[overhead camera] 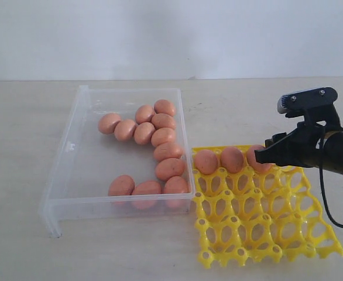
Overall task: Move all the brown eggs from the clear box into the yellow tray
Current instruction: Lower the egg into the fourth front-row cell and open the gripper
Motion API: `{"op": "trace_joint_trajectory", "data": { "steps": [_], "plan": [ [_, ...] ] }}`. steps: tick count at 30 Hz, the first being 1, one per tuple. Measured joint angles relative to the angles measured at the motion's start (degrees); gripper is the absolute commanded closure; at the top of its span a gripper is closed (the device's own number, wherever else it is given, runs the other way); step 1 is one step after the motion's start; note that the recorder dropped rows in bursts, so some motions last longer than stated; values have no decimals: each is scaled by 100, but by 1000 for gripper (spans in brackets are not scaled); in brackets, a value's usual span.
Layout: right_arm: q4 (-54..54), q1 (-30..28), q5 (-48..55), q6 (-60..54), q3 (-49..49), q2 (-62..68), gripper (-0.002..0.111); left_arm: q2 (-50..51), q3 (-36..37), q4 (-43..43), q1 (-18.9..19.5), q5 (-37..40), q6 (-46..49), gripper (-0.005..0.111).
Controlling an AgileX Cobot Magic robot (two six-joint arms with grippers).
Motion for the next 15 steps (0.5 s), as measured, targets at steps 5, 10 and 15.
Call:
{"op": "trace_joint_trajectory", "data": {
  "steps": [5,10,15],
  "plan": [
    [0,0,-35,0,0,13,108,0,0,0,0,0,0,103],
    [0,0,-35,0,0,13,103,0,0,0,0,0,0,103],
    [-85,0,-35,0,0,13,75,0,0,0,0,0,0,103]
  ]
}}
